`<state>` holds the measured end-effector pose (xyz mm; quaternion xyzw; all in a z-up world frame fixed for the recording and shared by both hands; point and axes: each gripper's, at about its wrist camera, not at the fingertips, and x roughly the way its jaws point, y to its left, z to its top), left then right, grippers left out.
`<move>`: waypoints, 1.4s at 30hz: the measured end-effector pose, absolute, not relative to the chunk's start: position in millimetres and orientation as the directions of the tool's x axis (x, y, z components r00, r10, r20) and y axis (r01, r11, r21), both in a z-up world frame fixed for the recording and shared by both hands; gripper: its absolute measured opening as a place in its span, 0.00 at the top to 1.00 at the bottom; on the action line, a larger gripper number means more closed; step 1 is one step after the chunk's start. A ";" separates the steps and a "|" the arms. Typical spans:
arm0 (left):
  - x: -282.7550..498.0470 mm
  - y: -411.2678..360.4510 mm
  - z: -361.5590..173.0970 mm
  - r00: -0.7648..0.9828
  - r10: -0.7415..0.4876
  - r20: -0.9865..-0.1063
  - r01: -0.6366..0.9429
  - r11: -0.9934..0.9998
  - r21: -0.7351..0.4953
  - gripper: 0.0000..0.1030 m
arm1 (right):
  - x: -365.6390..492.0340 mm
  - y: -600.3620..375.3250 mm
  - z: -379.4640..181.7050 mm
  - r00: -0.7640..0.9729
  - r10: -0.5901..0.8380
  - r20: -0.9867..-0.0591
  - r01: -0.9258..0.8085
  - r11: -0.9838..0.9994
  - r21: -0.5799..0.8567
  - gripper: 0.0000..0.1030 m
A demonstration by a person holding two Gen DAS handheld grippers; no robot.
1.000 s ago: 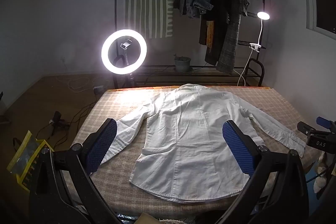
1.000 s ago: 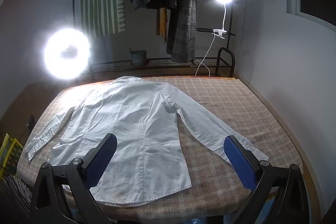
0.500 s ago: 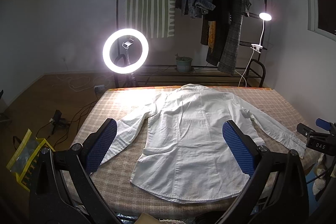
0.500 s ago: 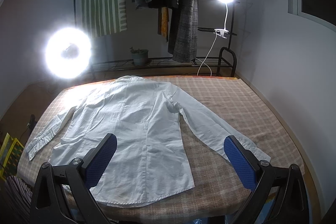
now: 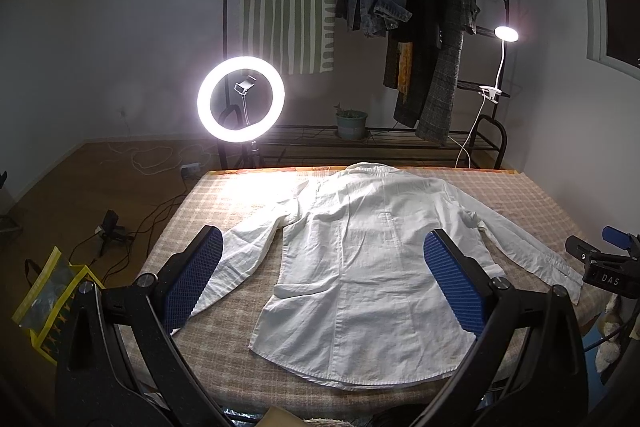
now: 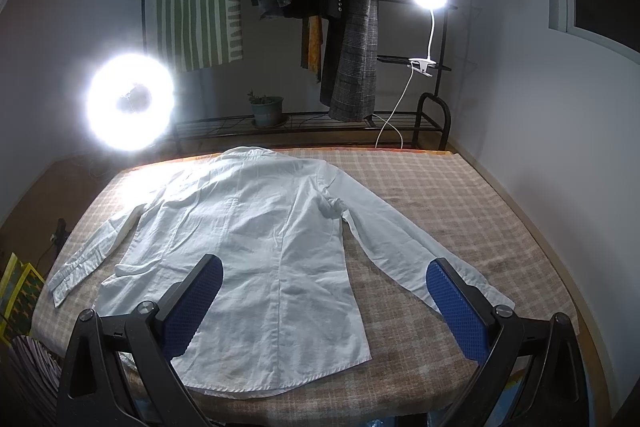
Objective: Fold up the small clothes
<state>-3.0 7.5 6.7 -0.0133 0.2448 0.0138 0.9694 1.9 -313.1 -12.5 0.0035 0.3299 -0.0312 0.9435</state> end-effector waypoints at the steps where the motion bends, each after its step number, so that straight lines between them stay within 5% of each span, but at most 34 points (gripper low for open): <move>1: -3.0 7.1 6.5 0.880 0.021 -0.475 -0.034 0.999 -0.019 0.01 | 1.8 -312.9 -12.5 0.781 -0.056 -0.622 0.060 0.998 -0.013 0.00; 42: 3.3 20.6 4.3 0.874 0.037 -0.485 -0.053 0.998 -0.019 0.01 | 9.9 -299.8 -13.2 0.785 -0.049 -0.618 0.039 0.999 -0.029 0.00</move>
